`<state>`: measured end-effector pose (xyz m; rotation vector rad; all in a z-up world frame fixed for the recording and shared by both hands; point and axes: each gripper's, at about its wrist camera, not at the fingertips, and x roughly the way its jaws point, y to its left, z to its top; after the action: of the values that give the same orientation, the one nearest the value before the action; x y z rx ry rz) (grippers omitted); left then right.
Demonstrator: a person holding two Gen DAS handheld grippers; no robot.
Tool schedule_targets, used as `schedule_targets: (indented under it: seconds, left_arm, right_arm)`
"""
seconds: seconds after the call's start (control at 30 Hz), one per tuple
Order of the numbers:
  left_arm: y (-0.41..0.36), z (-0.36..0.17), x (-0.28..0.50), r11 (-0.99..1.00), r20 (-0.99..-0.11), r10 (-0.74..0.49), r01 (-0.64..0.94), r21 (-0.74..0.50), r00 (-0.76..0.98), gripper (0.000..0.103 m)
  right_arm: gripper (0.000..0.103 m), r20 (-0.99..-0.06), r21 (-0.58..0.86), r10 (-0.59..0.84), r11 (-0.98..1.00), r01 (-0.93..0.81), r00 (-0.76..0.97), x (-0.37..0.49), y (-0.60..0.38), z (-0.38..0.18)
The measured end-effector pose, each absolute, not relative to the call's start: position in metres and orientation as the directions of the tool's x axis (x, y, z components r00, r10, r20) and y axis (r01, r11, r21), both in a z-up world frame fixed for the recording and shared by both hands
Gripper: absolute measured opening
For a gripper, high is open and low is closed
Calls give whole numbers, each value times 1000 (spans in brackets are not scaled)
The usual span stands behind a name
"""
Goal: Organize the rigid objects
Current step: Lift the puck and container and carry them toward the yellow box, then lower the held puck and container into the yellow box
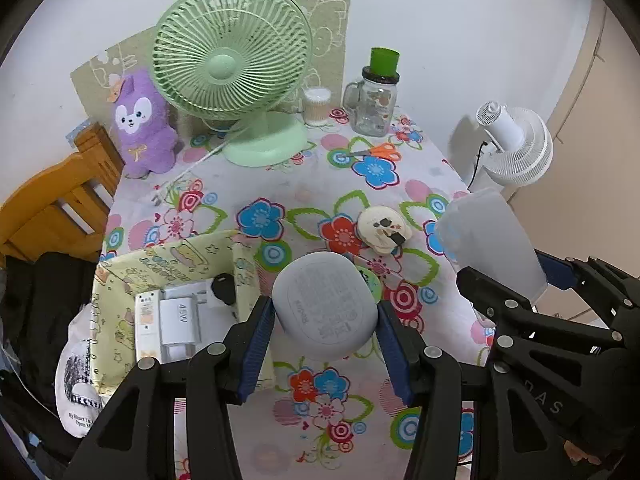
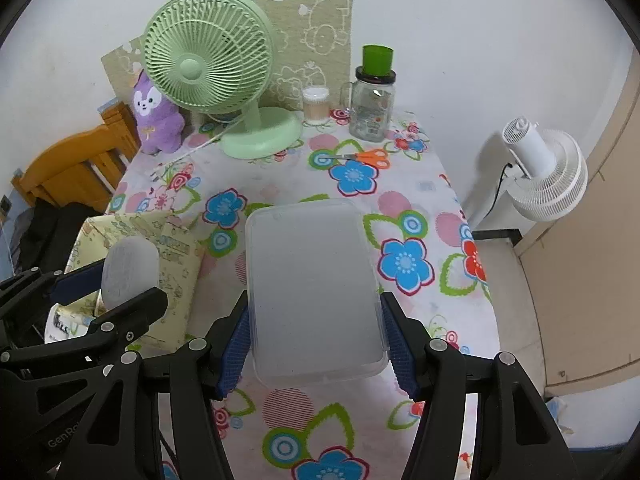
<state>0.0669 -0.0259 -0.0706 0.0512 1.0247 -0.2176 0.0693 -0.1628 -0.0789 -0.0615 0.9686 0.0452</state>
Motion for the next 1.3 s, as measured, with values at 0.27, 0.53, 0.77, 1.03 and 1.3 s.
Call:
schedule_targets:
  seconds: [0.27,0.53,0.77,1.03,1.3]
  left_arm:
    - [-3,-69,68,980,-850,-154,186,-67,504,53]
    - [22,-73,73,982,-852,-156,172,-78,499,53]
    - [45,-80,78,984,-858,-154,158,-87,490,54]
    - [69,-94,85,985,-872,-150,146,-91,465,54]
    - [95,-117,92,988,-895,-139,118,-98,424,54]
  right_arm:
    - [63,-825,-47,12,995,-90,564,74,-140,-77]
    - [63,-829,-51,19,993,-110,559,82,-114,-80]
    - [63,-839,-49,29,991,-127,543,90,-91,-88]
    - [64,-857,-35,37,991,-130,514,101,-68,-101]
    - [64,-865,-38,43,988,-151,500,114,-43,-110]
